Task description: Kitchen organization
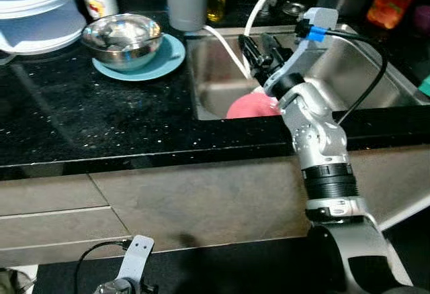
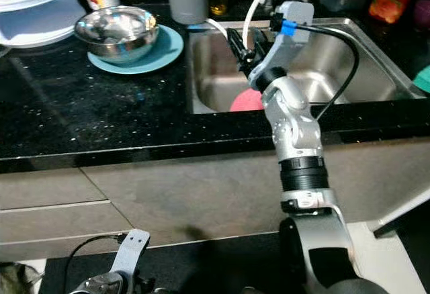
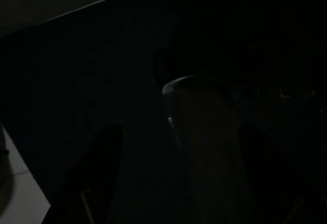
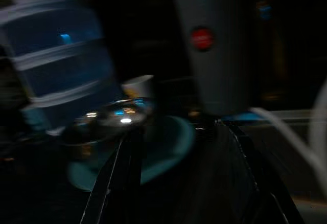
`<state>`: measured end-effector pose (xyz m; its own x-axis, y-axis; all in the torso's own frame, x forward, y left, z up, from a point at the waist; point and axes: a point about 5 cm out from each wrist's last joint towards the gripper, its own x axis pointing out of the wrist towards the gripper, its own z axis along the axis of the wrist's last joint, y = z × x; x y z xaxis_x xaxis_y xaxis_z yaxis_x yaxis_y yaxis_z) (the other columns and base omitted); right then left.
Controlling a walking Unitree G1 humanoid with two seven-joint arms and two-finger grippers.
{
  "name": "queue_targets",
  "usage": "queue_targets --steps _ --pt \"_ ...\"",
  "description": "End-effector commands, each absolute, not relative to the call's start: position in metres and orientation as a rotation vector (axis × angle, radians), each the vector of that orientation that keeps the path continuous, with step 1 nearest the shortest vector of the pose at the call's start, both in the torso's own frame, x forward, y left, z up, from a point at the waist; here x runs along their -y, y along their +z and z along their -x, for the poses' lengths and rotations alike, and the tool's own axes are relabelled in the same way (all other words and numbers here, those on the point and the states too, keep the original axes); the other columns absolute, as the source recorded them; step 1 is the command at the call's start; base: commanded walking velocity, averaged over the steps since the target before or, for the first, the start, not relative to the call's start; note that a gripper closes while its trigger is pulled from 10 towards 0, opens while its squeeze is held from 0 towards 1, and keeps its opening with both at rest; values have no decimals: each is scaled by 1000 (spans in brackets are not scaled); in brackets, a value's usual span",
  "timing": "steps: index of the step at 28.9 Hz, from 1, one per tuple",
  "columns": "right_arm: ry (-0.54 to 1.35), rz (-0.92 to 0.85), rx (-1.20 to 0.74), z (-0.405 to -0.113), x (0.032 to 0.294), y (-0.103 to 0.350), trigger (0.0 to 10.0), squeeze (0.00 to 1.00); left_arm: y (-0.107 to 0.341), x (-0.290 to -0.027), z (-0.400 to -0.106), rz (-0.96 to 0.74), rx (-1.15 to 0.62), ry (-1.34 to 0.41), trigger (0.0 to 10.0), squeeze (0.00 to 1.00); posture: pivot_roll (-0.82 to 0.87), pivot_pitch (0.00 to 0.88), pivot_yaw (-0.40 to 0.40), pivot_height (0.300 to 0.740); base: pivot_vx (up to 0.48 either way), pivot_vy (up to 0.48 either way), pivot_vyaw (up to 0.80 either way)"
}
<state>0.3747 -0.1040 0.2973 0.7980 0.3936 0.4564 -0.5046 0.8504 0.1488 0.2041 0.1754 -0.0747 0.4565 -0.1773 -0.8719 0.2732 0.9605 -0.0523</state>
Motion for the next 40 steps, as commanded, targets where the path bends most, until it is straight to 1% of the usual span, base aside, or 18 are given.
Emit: queue_targets --steps 1,4,10,25,31,36,40 --pt "505 -281 450 -371 101 300 10000 0 -77 -178 -199 -94 -1080 -265 10000 0 25 115 7 740 0 0 750" --pt "527 -291 449 -368 93 300 10000 0 -77 -179 -199 -95 -1077 -262 10000 0 25 109 6 740 0 0 750" --pt "551 -304 441 -367 85 299 10000 0 -77 -179 -199 -99 -1078 -264 10000 0 24 105 5 740 0 0 747" --pt "561 -304 432 -366 80 294 10000 0 -77 -181 -199 -112 -1076 -255 10000 0 27 98 9 740 0 0 750" --pt "554 -309 439 -365 83 294 10000 0 -77 -182 -200 -114 -1073 -255 10000 0 26 96 13 740 0 0 750" --pt "521 -345 469 -365 91 299 10000 0 -76 -182 -200 -118 -1069 -256 10000 0 26 94 16 740 0 0 749" --pt "480 -390 482 -366 96 303 10000 0 -76 -182 -201 -120 -1064 -258 10000 0 26 95 17 740 0 0 225"
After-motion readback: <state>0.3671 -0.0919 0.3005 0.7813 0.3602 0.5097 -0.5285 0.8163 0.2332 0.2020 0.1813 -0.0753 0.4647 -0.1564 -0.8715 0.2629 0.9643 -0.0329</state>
